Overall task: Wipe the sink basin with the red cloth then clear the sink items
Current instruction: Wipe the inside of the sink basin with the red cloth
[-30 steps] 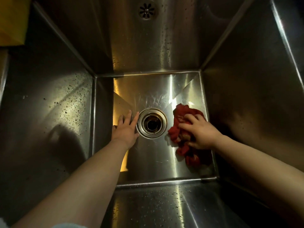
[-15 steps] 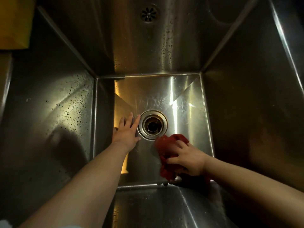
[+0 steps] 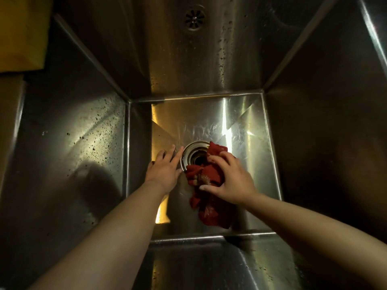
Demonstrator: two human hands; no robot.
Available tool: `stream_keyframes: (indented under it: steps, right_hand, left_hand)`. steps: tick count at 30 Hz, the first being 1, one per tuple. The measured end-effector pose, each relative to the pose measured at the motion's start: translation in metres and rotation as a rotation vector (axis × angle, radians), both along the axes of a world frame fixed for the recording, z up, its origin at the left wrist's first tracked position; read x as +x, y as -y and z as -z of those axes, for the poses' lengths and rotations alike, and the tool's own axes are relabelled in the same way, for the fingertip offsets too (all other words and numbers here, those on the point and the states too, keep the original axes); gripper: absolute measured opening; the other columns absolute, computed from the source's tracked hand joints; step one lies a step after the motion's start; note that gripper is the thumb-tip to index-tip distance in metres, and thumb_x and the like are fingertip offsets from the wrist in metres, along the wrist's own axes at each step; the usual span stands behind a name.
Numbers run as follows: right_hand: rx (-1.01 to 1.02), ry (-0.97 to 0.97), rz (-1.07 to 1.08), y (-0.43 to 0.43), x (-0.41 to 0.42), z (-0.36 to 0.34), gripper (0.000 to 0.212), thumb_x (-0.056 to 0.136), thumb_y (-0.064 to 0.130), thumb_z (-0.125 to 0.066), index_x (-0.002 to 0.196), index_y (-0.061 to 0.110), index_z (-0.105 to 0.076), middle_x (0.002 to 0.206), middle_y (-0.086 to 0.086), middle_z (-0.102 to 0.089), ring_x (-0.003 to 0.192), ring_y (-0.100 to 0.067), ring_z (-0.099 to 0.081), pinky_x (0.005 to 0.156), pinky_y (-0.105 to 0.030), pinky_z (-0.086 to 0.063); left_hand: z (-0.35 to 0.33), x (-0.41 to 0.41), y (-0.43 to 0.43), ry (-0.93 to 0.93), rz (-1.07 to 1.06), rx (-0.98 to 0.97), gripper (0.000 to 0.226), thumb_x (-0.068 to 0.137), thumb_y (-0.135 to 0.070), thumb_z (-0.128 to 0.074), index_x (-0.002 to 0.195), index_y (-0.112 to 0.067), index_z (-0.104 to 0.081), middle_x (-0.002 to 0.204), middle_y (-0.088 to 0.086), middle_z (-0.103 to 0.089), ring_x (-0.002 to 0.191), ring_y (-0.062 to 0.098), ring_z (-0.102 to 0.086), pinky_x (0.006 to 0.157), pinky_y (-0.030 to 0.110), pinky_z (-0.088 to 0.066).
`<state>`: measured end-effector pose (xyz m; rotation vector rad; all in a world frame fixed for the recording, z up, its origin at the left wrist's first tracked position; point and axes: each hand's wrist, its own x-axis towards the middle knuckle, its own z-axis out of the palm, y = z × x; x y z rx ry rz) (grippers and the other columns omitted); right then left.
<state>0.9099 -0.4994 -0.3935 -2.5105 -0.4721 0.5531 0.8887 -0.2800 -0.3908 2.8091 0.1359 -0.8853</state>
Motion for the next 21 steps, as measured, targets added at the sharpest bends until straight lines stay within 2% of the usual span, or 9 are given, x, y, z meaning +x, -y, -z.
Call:
stream_keyframes:
  steps: [2,4,7,9,11,14,17,19,21]
  right_hand:
    - [-0.013,0.045,-0.067,0.014,0.015,-0.002,0.08,0.065,0.086,-0.043,0.132,0.042,-0.035,0.138,0.013,-0.033,0.122,-0.013,-0.038,0.088,-0.035,-0.043]
    - [-0.036,0.066,-0.053,0.027,0.028,0.001,0.065,0.081,0.074,-0.036,0.133,0.036,-0.039,0.141,0.005,-0.037,0.126,-0.019,-0.038,0.097,-0.039,-0.04]
    - [-0.123,0.092,0.066,0.041,0.042,0.011,0.049,0.094,0.048,-0.041,0.137,0.025,-0.041,0.145,-0.006,-0.037,0.131,-0.027,-0.035,0.103,-0.043,-0.036]
    - [-0.183,0.085,0.102,0.045,0.048,0.015,0.048,0.094,0.04,-0.044,0.138,0.022,-0.04,0.145,-0.008,-0.036,0.13,-0.029,-0.034,0.102,-0.044,-0.036]
    - [-0.193,0.077,0.149,0.045,0.052,0.016,0.047,0.093,0.038,-0.046,0.137,0.021,-0.042,0.144,-0.009,-0.036,0.129,-0.031,-0.036,0.101,-0.045,-0.036]
    - [-0.191,0.076,0.195,0.043,0.054,0.016,0.046,0.092,0.037,-0.049,0.135,0.022,-0.043,0.142,-0.01,-0.037,0.127,-0.032,-0.038,0.099,-0.046,-0.037]
    - [-0.243,0.08,0.166,0.044,0.053,0.017,0.05,0.091,0.039,-0.05,0.138,0.024,-0.04,0.147,-0.009,-0.033,0.132,-0.031,-0.032,0.103,-0.047,-0.034]
    - [-0.291,0.054,0.126,0.045,0.052,0.018,0.054,0.092,0.042,-0.048,0.142,0.025,-0.035,0.152,-0.007,-0.026,0.138,-0.03,-0.024,0.108,-0.047,-0.029]
    - [-0.326,0.016,0.089,0.044,0.049,0.02,0.056,0.093,0.043,-0.045,0.144,0.027,-0.029,0.155,-0.006,-0.019,0.141,-0.03,-0.017,0.111,-0.046,-0.025]
  left_hand:
    - [0.0,0.0,0.002,0.016,-0.008,-0.021,0.061,0.1,-0.038,-0.031,0.148,-0.039,0.007,0.159,-0.006,0.005,0.145,0.028,-0.002,0.113,0.052,-0.024]
    - [-0.001,0.002,0.008,0.056,0.006,-0.056,0.055,0.101,-0.037,-0.026,0.149,-0.037,0.001,0.159,-0.004,0.001,0.144,0.028,-0.005,0.112,0.051,-0.025]
    - [-0.004,0.008,0.021,0.162,0.049,-0.197,0.051,0.101,-0.034,-0.026,0.149,-0.035,-0.01,0.159,-0.002,-0.006,0.143,0.026,-0.011,0.112,0.048,-0.026]
    - [-0.008,0.012,0.029,0.18,0.095,-0.329,0.052,0.099,-0.041,-0.031,0.149,-0.036,-0.015,0.158,-0.003,-0.009,0.143,0.025,-0.012,0.113,0.048,-0.024]
    - [-0.009,0.015,0.038,0.125,0.207,-0.382,0.062,0.092,-0.057,-0.039,0.147,-0.042,-0.014,0.159,-0.005,-0.007,0.144,0.025,-0.011,0.114,0.049,-0.024]
    - [-0.008,0.017,0.053,0.024,0.287,-0.336,0.083,0.075,-0.072,-0.052,0.144,-0.052,-0.01,0.158,-0.004,0.008,0.145,0.027,-0.006,0.113,0.05,-0.024]
    - [-0.005,0.014,0.064,-0.001,0.251,-0.294,0.089,0.067,-0.064,-0.066,0.142,-0.049,-0.02,0.157,-0.004,0.016,0.141,0.028,-0.019,0.106,0.047,-0.035]
    - [-0.004,0.011,0.07,0.008,0.209,-0.28,0.086,0.065,-0.057,-0.07,0.139,-0.045,-0.027,0.157,-0.003,0.012,0.133,0.029,-0.032,0.098,0.043,-0.041]
    - [-0.004,0.01,0.073,0.009,0.184,-0.273,0.083,0.064,-0.053,-0.07,0.137,-0.043,-0.03,0.157,-0.002,0.005,0.129,0.03,-0.037,0.094,0.044,-0.042]
